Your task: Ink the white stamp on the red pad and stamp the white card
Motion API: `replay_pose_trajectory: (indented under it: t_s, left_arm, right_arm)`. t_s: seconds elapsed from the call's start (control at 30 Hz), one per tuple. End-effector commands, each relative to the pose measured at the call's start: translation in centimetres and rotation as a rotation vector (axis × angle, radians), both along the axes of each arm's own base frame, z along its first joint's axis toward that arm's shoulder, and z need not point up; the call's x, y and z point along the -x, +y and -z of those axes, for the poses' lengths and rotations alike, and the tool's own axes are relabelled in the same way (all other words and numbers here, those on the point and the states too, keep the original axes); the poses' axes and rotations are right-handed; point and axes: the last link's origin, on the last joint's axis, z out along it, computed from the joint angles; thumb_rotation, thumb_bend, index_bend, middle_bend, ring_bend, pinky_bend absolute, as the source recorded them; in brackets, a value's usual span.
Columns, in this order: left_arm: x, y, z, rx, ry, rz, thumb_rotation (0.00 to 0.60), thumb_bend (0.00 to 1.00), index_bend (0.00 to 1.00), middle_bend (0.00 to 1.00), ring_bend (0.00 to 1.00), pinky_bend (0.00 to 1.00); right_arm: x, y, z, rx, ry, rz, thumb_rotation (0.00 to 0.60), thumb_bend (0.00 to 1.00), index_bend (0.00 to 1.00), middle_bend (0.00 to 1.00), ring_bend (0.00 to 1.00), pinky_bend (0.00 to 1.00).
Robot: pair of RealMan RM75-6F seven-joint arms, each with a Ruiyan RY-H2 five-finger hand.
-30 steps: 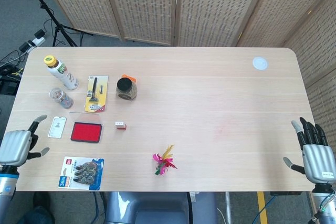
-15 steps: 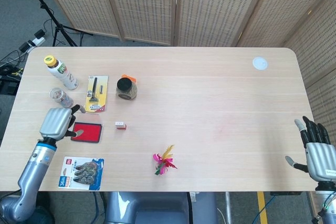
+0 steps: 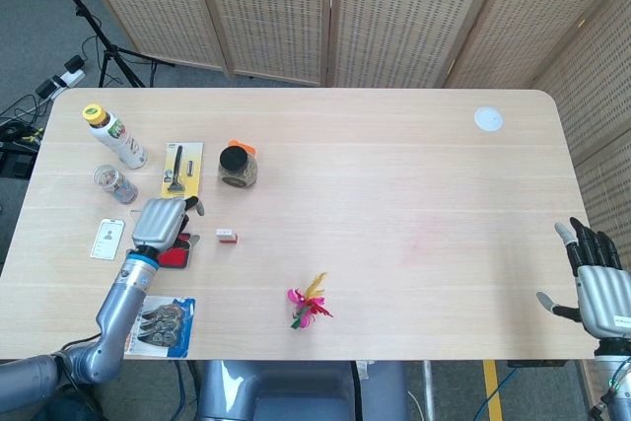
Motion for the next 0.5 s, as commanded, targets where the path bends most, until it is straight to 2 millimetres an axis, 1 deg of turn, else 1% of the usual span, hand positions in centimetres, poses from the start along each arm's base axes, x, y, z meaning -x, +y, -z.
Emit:
replay_pose_trajectory:
  t_s: [0.03, 0.17, 0.4, 0.5]
  left_arm:
    - [0.0, 0.2, 0.7, 0.009, 0.013, -0.008, 0.600, 0.24, 0.48, 1.00, 1.00, 0.97]
    - [-0.1, 0.3, 1.7, 0.026, -0.005, -0.022, 0.600, 0.29, 0.48, 1.00, 1.00, 0.97]
    - [-0.6, 0.5, 2.9, 0.031, -0.003, -0.013, 0.600, 0.30, 0.49, 1.00, 1.00, 0.97]
    - [-1.1, 0.7, 3.8, 0.041, -0.004, -0.012, 0.600, 0.30, 0.49, 1.00, 1.00, 0.97]
  right_arm:
    - [0.1, -0.1, 0.0, -0.002, -0.004, 0.004, 0.600, 0.00, 0.00, 0.00, 0.00, 0.00]
    - [0.2, -0.2, 0.0, -0.009, -0.011, 0.011, 0.600, 0.00, 0.00, 0.00, 0.00, 0.00]
    - [0.3, -0.3, -0.1, -0.010, -0.026, 0.010, 0.600, 0.00, 0.00, 0.00, 0.00, 0.00]
    - [0.3, -0.3, -0.1, -0.011, -0.032, 0.011, 0.600, 0.00, 0.00, 0.00, 0.00, 0.00]
